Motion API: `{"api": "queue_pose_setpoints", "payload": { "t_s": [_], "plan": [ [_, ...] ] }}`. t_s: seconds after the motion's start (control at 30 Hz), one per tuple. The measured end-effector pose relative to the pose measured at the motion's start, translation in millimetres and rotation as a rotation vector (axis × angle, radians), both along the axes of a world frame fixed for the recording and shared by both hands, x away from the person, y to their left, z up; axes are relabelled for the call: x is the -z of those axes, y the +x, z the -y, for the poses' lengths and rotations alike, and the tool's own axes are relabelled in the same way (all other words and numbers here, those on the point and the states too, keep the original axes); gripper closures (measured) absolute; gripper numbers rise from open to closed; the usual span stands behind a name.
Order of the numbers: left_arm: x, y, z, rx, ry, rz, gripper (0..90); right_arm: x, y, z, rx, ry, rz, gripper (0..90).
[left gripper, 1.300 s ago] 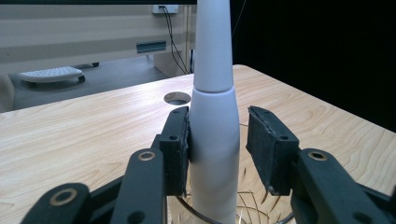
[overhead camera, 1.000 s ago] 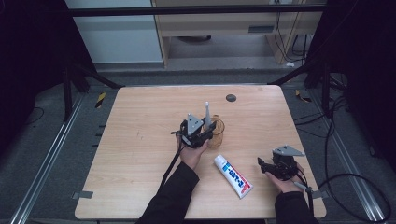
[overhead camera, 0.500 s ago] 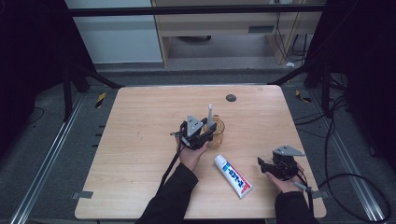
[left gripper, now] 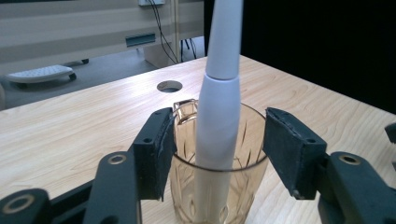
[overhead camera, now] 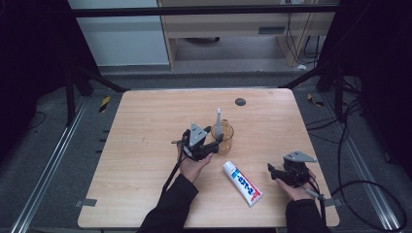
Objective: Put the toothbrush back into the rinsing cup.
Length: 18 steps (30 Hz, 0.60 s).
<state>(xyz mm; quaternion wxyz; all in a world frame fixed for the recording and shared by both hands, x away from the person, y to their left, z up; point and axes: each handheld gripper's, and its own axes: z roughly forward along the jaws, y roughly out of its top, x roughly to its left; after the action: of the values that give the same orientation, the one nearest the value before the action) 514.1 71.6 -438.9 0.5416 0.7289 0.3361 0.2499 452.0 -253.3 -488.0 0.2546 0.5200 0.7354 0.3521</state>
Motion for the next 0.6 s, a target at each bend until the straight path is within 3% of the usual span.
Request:
{"api": "queue_pose_setpoints", "payload": {
  "t_s": [0.1, 0.4, 0.6],
  "plan": [
    [-5.3, -7.5, -5.2, -0.001, 0.045, 0.012, 39.7, -0.8, -0.4, 0.5, 0.0, -0.002, 0.01, 31.1],
    [-17.3, -16.2, -22.0, -0.007, 0.057, 0.022, 36.8, -4.7, -2.9, -3.1, -0.008, 0.008, 0.021, 30.7],
    [-26.9, -18.4, -39.3, -0.016, 0.094, 0.015, 35.4, -10.6, -6.1, -3.8, -0.013, 0.02, 0.044, 31.0]
  ]
}}
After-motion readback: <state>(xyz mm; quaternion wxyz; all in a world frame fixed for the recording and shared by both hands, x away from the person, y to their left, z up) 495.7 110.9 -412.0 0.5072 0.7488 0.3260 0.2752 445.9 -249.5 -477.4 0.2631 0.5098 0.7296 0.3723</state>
